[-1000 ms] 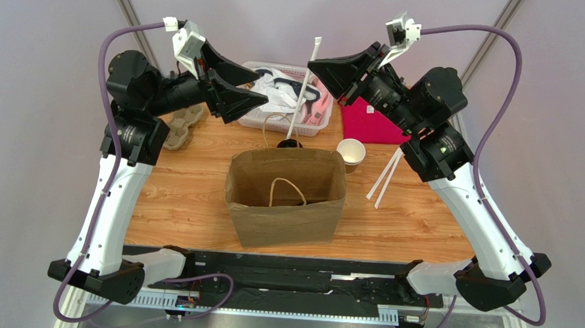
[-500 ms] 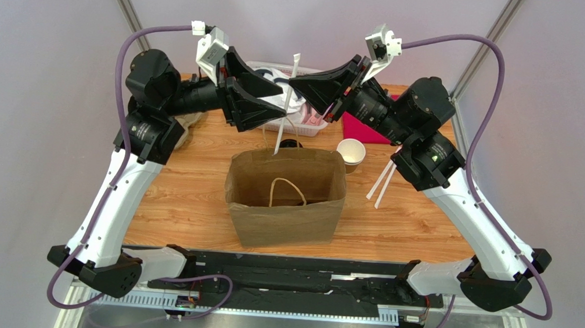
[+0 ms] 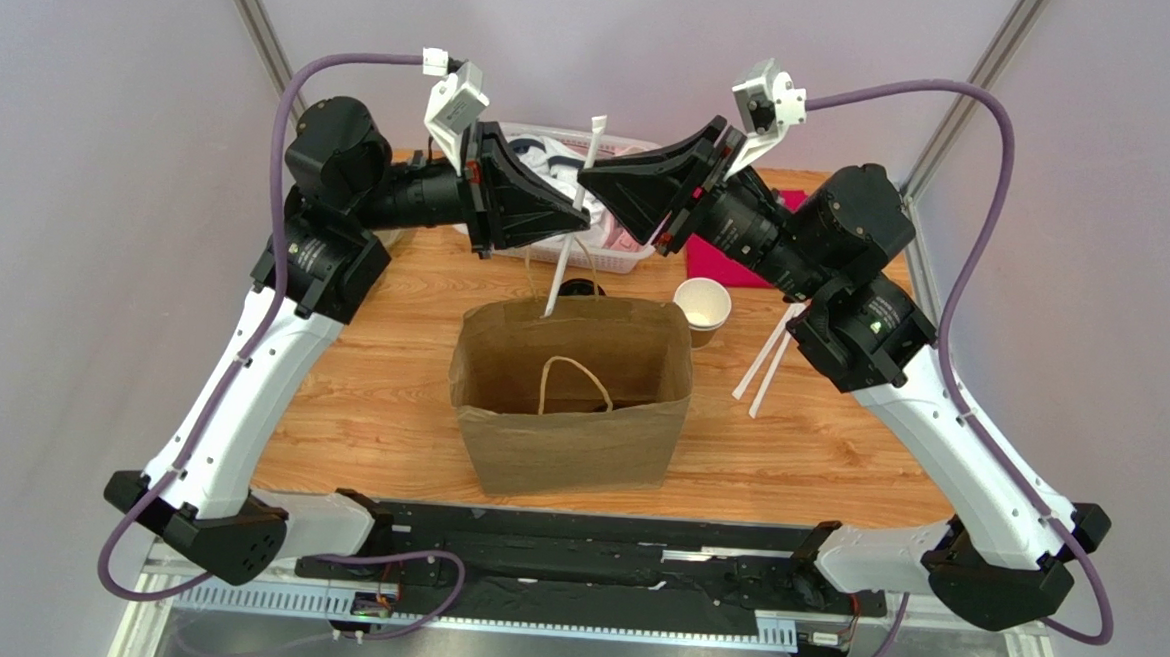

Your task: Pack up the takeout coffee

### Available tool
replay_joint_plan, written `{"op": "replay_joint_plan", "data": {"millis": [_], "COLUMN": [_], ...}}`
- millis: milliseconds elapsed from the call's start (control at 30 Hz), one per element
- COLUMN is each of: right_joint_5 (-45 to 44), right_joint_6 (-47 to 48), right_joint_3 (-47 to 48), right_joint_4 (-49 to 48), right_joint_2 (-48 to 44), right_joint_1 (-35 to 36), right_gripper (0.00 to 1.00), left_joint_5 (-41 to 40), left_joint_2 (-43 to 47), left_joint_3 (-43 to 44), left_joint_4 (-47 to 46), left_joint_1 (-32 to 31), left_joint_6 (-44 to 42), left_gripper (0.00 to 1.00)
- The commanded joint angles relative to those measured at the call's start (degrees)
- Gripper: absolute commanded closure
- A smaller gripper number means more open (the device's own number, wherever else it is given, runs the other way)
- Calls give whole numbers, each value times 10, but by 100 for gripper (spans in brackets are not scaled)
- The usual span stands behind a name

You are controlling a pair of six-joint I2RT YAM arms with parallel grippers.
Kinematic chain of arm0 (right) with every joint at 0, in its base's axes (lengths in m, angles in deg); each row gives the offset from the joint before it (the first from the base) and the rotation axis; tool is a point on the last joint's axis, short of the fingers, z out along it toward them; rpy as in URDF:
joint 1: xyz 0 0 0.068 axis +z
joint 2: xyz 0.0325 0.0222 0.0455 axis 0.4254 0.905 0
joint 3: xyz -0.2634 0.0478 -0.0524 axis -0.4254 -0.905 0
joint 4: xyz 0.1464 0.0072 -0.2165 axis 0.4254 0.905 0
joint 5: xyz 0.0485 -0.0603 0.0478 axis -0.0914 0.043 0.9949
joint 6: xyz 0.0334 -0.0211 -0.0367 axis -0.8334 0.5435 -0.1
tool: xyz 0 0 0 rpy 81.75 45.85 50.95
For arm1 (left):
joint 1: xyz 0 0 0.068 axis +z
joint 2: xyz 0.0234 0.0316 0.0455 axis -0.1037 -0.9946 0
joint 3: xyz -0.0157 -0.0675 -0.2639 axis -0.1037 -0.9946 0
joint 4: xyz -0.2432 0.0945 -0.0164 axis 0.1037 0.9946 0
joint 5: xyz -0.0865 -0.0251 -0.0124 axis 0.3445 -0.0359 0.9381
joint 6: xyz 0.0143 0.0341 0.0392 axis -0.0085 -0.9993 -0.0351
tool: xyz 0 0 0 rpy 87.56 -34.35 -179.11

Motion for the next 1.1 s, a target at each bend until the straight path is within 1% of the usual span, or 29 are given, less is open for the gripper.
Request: {"op": "replay_joint_plan", "data": {"millis": [0, 33, 67, 100, 133, 200, 400, 467, 533, 567, 667, 833, 900, 933, 967, 1000, 1067], "right_joint_5": [-32, -40, -46, -53, -54, -66, -72, -88, -124, -128, -129, -132, -131, -131, -133, -136, -142], "right_joint_6": [32, 37, 42, 45, 56, 66, 78, 106, 119, 121, 125, 124, 125, 130, 132, 134, 137], "right_joint_3": [0, 1, 2, 10, 13, 19, 26, 1, -24, -44, -71, -84, -87, -88, -88, -89, -90], "right_joint_4": [7, 9, 8, 9, 9, 16, 60, 67, 73, 76, 91, 119, 126, 127, 131, 135, 140], "right_joint_2": [-25, -29, -31, -30, -33, -37, -59, -67, -84, -90, -107, -116, -116, -117, -117, -117, -116], "right_joint_1": [2, -2, -8, -15, -32, -48, -116, -122, -131, -136, -149, -167, -173, -173, -174, -175, -178], "right_gripper": [50, 39, 30, 15, 8, 0, 0, 0, 0, 0, 0, 0, 0, 0, 0, 0, 0], "left_joint_5": [20, 19, 21, 22, 22, 22, 6, 0, -5, -7, -26, -47, -55, -58, -62, -71, -88], "left_joint_2": [8, 14, 17, 20, 28, 36, 63, 63, 61, 60, 66, 80, 80, 78, 78, 78, 81], "left_joint_3": [-7, -20, -28, -36, -54, -71, -137, -152, -163, -166, -180, -201, -202, -199, -197, -193, -189], "left_joint_4": [22, 29, 42, 50, 58, 85, 151, 181, 202, 224, 268, 313, 325, 341, 348, 354, 358], "left_joint_1": [1, 0, 0, 0, -1, -3, -11, -15, -20, -22, -32, -36, -40, -42, -45, -49, -52], "left_joint_6": [-18, -25, -32, -49, -60, -97, -180, -219, -249, -282, -337, -381, -394, -399, -405, -410, -413], "left_gripper": [100, 100, 100, 100, 100, 100, 100, 100, 100, 100, 100, 100, 96, 86, 81, 73, 64]}}
